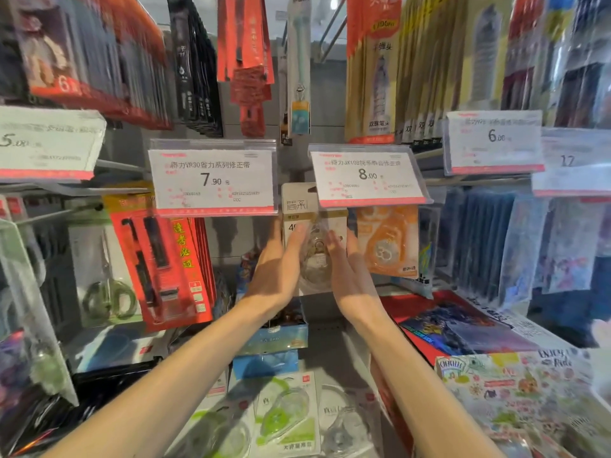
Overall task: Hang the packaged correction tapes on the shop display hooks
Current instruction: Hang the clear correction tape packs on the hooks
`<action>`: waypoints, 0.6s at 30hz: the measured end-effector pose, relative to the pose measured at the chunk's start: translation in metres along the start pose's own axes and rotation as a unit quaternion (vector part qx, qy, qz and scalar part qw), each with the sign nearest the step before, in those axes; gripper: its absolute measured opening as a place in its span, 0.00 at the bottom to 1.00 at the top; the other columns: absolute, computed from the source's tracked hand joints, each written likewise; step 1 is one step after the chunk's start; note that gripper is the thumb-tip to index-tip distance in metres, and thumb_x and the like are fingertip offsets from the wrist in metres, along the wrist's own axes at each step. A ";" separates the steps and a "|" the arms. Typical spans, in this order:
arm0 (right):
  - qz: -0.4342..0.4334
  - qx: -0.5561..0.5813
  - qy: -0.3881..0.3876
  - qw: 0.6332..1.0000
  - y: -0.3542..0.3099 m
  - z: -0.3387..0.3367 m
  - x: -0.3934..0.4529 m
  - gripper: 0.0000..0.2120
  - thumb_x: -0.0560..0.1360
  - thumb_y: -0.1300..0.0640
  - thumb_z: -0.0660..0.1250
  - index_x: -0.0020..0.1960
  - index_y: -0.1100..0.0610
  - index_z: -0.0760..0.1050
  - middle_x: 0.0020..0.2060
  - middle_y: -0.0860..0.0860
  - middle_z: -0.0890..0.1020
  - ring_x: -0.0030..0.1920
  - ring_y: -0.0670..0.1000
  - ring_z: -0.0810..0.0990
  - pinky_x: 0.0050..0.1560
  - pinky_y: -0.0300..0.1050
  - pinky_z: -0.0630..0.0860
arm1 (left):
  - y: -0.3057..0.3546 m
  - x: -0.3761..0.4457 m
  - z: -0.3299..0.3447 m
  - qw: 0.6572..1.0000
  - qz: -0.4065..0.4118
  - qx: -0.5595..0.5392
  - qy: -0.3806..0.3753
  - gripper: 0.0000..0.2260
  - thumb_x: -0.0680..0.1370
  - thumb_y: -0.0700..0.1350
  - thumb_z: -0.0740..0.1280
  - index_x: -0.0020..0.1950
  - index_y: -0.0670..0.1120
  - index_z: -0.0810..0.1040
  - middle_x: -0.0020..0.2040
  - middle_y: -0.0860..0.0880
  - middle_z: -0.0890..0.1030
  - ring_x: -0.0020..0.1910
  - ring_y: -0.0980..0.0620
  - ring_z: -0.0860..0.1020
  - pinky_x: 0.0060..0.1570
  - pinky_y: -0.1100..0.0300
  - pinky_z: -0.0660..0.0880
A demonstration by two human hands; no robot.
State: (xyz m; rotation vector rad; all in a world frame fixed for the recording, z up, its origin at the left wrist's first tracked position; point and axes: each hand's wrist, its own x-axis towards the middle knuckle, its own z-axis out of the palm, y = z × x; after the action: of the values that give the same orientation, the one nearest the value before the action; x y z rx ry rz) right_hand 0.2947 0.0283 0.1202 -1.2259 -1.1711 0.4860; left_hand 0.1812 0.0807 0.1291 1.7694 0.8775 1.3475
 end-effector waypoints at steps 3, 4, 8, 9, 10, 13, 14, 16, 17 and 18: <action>-0.015 0.016 0.002 1.000 -0.007 -0.006 -0.013 0.27 0.83 0.35 0.56 0.78 0.45 0.66 0.69 0.40 0.74 0.70 0.43 0.72 0.71 0.45 0.66 | -0.001 -0.002 -0.002 1.000 -0.017 0.010 0.004 0.37 0.76 0.75 0.53 0.82 0.66 0.47 0.83 0.59 0.59 0.80 0.51 0.61 0.71 0.58 0.57; -0.020 0.021 0.001 1.000 -0.009 -0.009 -0.017 0.25 0.82 0.35 0.57 0.75 0.45 0.68 0.65 0.38 0.77 0.67 0.40 0.75 0.70 0.45 0.68 | 0.000 -0.005 -0.002 1.000 -0.008 0.008 0.005 0.36 0.76 0.74 0.53 0.81 0.66 0.47 0.82 0.59 0.60 0.80 0.51 0.63 0.72 0.57 0.58; -0.018 0.033 0.001 0.999 -0.011 -0.020 -0.022 0.15 0.83 0.39 0.59 0.66 0.44 0.70 0.48 0.26 0.78 0.44 0.19 0.75 0.45 0.21 0.71 | 0.005 -0.015 0.000 0.999 0.048 0.004 -0.001 0.32 0.80 0.69 0.54 0.82 0.62 0.53 0.78 0.60 0.68 0.74 0.59 0.68 0.71 0.60 0.64; -0.019 0.037 -0.002 0.999 -0.011 -0.021 -0.021 0.15 0.84 0.40 0.60 0.68 0.44 0.70 0.48 0.25 0.77 0.42 0.17 0.74 0.41 0.18 0.70 | 0.007 -0.016 0.000 0.998 0.053 0.012 -0.002 0.30 0.81 0.67 0.54 0.82 0.61 0.54 0.76 0.61 0.70 0.72 0.61 0.70 0.67 0.64 0.65; -0.022 0.039 -0.008 0.999 -0.011 -0.023 -0.021 0.18 0.83 0.40 0.60 0.71 0.44 0.69 0.50 0.26 0.75 0.42 0.16 0.73 0.39 0.15 0.68 | 0.009 -0.019 0.000 0.998 0.054 0.016 -0.002 0.28 0.83 0.66 0.54 0.81 0.61 0.55 0.72 0.65 0.72 0.67 0.64 0.72 0.62 0.69 0.65; -0.017 0.041 -0.028 0.999 -0.011 -0.029 -0.025 0.26 0.79 0.32 0.61 0.75 0.38 0.67 0.58 0.28 0.76 0.49 0.21 0.75 0.47 0.21 0.70 | 0.018 -0.025 -0.004 0.998 0.050 0.029 0.000 0.26 0.83 0.64 0.54 0.81 0.63 0.55 0.58 0.81 0.68 0.53 0.79 0.71 0.51 0.77 0.64; -0.015 0.040 -0.031 0.999 -0.010 -0.032 -0.026 0.25 0.79 0.31 0.61 0.74 0.36 0.67 0.57 0.26 0.77 0.49 0.21 0.74 0.46 0.21 0.69 | 0.021 -0.028 -0.006 0.998 0.050 0.036 -0.002 0.26 0.83 0.65 0.54 0.81 0.64 0.54 0.57 0.82 0.65 0.53 0.77 0.71 0.51 0.77 0.64; -0.004 0.035 -0.037 0.999 -0.013 -0.039 -0.029 0.17 0.79 0.32 0.61 0.67 0.34 0.70 0.46 0.18 0.76 0.43 0.18 0.74 0.41 0.19 0.70 | 0.026 -0.035 -0.009 0.998 0.040 0.051 -0.007 0.26 0.83 0.65 0.54 0.81 0.65 0.52 0.63 0.75 0.65 0.59 0.67 0.71 0.54 0.71 0.66; -0.008 0.022 -0.042 0.999 -0.015 -0.043 -0.031 0.18 0.79 0.32 0.61 0.66 0.35 0.71 0.44 0.18 0.76 0.44 0.19 0.75 0.42 0.20 0.70 | 0.029 -0.039 -0.011 0.998 0.037 0.055 -0.005 0.26 0.84 0.63 0.55 0.81 0.65 0.53 0.65 0.70 0.67 0.59 0.65 0.73 0.52 0.70 0.68; -0.016 0.014 -0.052 0.998 -0.016 -0.048 -0.034 0.22 0.77 0.30 0.61 0.68 0.37 0.71 0.47 0.20 0.76 0.47 0.23 0.76 0.47 0.24 0.70 | 0.031 -0.044 -0.012 0.998 0.037 0.057 0.002 0.26 0.84 0.61 0.57 0.81 0.63 0.55 0.67 0.66 0.69 0.54 0.66 0.77 0.47 0.73 0.71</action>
State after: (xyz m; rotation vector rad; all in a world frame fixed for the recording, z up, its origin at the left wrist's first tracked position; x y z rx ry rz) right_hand 0.3191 -0.0267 0.1250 -1.1689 -1.2657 0.5457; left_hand 0.1623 0.0291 0.1377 1.9029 0.9155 1.3732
